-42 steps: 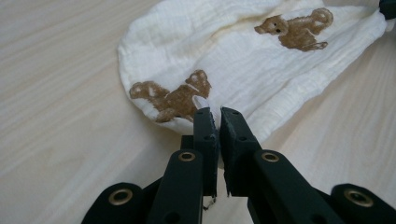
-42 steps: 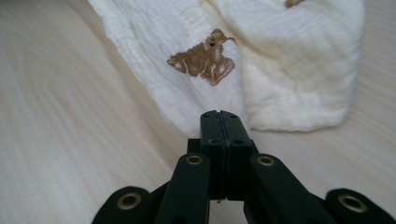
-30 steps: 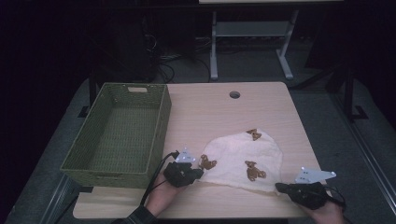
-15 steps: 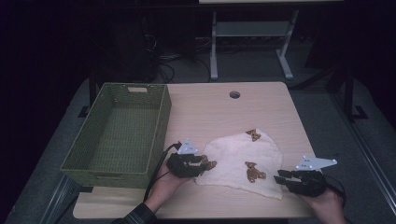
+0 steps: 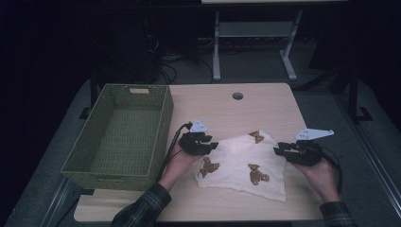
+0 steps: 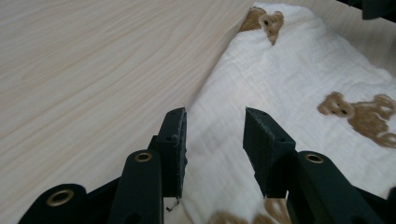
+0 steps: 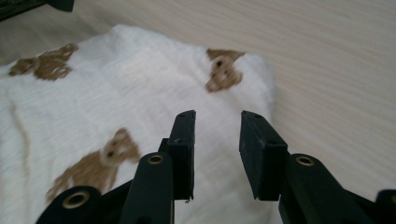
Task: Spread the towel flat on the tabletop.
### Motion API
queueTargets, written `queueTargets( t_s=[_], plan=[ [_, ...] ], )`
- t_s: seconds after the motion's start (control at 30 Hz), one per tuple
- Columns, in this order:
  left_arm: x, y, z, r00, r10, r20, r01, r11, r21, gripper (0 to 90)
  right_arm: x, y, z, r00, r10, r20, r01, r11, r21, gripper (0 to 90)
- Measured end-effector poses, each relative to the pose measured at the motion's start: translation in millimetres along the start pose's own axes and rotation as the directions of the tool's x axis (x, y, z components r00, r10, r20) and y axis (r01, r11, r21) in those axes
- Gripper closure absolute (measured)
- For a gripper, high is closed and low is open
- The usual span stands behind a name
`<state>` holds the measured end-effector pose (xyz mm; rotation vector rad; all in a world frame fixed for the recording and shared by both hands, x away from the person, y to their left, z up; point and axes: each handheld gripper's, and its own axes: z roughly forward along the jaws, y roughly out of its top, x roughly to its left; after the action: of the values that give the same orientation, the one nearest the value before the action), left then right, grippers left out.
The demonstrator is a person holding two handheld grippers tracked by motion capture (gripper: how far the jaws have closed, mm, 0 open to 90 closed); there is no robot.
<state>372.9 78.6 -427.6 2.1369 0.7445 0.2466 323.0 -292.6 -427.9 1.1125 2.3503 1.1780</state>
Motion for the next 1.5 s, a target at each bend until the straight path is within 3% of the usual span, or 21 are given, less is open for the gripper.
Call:
queueTargets(
  t_s=[0.17, 0.27, 0.43, 0.53, 0.57, 0.6, 0.63, 0.77, 0.83, 0.97, 1.07, 1.1, 1.13, 1.2, 1.33, 1.5],
  plan=[
    [11.5, 11.0, 24.5, 0.9992, 0.020, 0.035, -0.021, 0.9997, 0.009, 55.7, -22.8, 13.7, 22.3, 0.9996, 0.025, 0.012, -0.025, 1.000, -0.007, 66.2],
    [15.1, 14.7, 40.0, 0.9973, 0.049, 0.054, -0.051, 0.9984, 0.023, 54.0, -27.9, 17.1, 30.2, 0.9994, 0.034, 0.007, -0.034, 0.999, -0.005, 66.2],
    [17.6, 15.8, 62.1, 0.9946, 0.033, 0.098, -0.036, 0.9987, 0.035, 55.4, -38.1, 20.8, 48.5, 0.9982, 0.060, -0.003, -0.060, 0.998, 0.002, 67.1],
    [17.7, 14.7, 67.5, 0.9927, 0.021, 0.119, -0.026, 0.9986, 0.046, 67.6, -42.0, 19.3, 52.9, 0.9972, 0.073, -0.016, -0.073, 0.997, 0.023, 73.3],
    [17.7, 14.4, 69.1, 0.9910, 0.042, 0.127, -0.050, 0.9968, 0.063, 67.6, -42.0, 19.3, 52.9, 0.9972, 0.073, -0.016, -0.073, 0.997, 0.023, 73.3],
    [15.7, 13.6, 70.8, 0.9908, 0.040, 0.129, -0.048, 0.9969, 0.062, 72.6, -42.4, 19.0, 54.0, 0.9971, 0.073, -0.023, -0.072, 0.997, 0.027, 77.8],
    [15.5, 13.3, 71.2, 0.9903, 0.050, 0.130, -0.059, 0.9958, 0.070, 84.2, -40.9, 18.6, 55.7, 0.9969, 0.074, -0.027, -0.073, 0.997, 0.039, 84.4],
    [14.9, 16.4, 64.7, 0.9911, 0.053, 0.122, -0.061, 0.9964, 0.059, 87.9, -39.2, 18.0, 56.5, 0.9983, 0.050, -0.028, -0.049, 0.998, 0.033, 88.2],
    [14.0, 21.6, 51.9, 0.9932, 0.073, 0.091, -0.076, 0.9966, 0.032, 88.2, -35.5, 20.0, 50.4, 0.9983, 0.047, -0.033, -0.047, 0.999, 0.015, 88.6],
    [9.6, 27.0, 36.2, 0.9930, 0.091, 0.076, -0.091, 0.9958, -0.007, 88.2, -30.8, 21.0, 40.9, 0.9991, 0.025, -0.034, -0.025, 1.000, -0.010, 88.6],
    [-1.2, 29.2, 21.2, 0.9886, 0.134, 0.068, -0.132, 0.9907, -0.032, 88.2, -17.0, 19.3, 26.1, 0.9992, -0.008, -0.039, 0.007, 1.000, -0.028, 88.5],
    [-11.0, 27.3, 12.9, 0.9833, 0.168, 0.069, -0.166, 0.9854, -0.036, 88.2, -12.5, 17.7, 22.7, 0.9989, -0.023, -0.040, 0.022, 0.999, -0.026, 88.6],
    [-11.0, 27.3, 12.9, 0.9833, 0.168, 0.069, -0.166, 0.9854, -0.036, 88.2, -7.5, 15.7, 19.5, 0.9986, -0.032, -0.041, 0.032, 0.999, -0.022, 88.6],
    [-26.7, 20.1, 3.7, 0.9778, 0.188, 0.092, -0.186, 0.9819, -0.036, 88.2, 1.7, 10.0, 14.5, 0.9974, -0.053, -0.049, 0.053, 0.999, -0.011, 88.6],
    [-39.4, 8.3, -1.8, 0.9713, 0.207, 0.117, -0.206, 0.9783, -0.018, 88.2, 15.0, -2.3, 10.8, 0.9955, -0.072, -0.062, 0.073, 0.997, 0.018, 88.6],
    [-53.5, -12.2, -3.7, 0.9678, 0.182, 0.173, -0.191, 0.9812, 0.031, 88.0, 32.5, -26.9, 4.5, 0.9946, -0.060, -0.085, 0.066, 0.995, 0.074, 88.6]
  ],
)
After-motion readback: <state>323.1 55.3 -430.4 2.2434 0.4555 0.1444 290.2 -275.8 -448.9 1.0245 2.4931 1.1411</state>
